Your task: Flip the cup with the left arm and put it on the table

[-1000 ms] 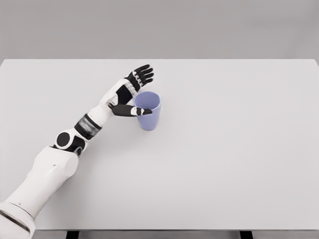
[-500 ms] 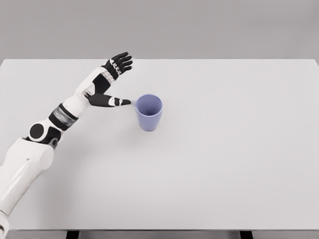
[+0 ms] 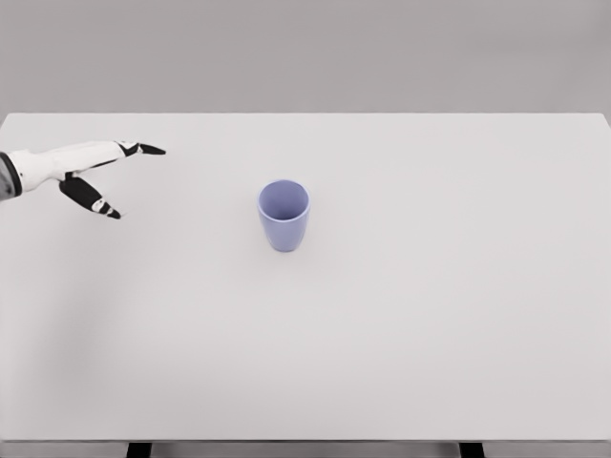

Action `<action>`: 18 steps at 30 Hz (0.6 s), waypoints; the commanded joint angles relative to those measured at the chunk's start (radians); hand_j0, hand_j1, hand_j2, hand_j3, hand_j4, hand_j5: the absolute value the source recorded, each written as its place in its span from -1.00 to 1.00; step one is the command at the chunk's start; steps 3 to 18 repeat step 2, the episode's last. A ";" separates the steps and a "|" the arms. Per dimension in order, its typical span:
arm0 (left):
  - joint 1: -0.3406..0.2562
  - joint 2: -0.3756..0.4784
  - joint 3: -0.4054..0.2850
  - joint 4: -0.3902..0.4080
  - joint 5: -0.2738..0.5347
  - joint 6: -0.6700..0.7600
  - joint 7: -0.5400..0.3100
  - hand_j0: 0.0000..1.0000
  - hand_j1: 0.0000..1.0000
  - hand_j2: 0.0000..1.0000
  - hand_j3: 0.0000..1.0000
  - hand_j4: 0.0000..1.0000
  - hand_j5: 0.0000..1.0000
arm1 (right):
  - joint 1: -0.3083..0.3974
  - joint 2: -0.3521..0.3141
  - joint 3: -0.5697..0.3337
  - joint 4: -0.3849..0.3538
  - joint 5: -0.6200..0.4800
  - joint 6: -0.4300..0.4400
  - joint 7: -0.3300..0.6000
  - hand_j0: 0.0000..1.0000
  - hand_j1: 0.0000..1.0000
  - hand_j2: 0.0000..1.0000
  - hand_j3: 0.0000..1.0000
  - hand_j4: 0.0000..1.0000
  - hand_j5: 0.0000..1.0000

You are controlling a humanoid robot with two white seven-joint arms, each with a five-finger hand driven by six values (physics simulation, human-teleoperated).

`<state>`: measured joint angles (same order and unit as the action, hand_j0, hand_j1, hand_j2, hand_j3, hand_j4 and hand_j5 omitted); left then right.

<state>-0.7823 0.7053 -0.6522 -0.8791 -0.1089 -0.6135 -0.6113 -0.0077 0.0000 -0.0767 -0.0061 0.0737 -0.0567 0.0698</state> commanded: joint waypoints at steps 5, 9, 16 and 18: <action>0.000 0.002 -0.004 -0.003 -0.028 0.003 0.000 1.00 1.00 1.00 1.00 1.00 1.00 | 0.000 0.000 0.000 0.000 0.000 0.000 0.001 1.00 1.00 1.00 1.00 1.00 1.00; 0.000 0.002 -0.004 -0.003 -0.028 0.003 0.000 1.00 1.00 1.00 1.00 1.00 1.00 | 0.000 0.000 0.000 0.000 0.000 0.000 0.001 1.00 1.00 1.00 1.00 1.00 1.00; 0.000 0.002 -0.004 -0.003 -0.028 0.003 0.000 1.00 1.00 1.00 1.00 1.00 1.00 | 0.000 0.000 0.000 0.000 0.000 0.000 0.001 1.00 1.00 1.00 1.00 1.00 1.00; 0.000 0.002 -0.004 -0.003 -0.028 0.003 0.000 1.00 1.00 1.00 1.00 1.00 1.00 | 0.000 0.000 0.000 0.000 0.000 0.000 0.001 1.00 1.00 1.00 1.00 1.00 1.00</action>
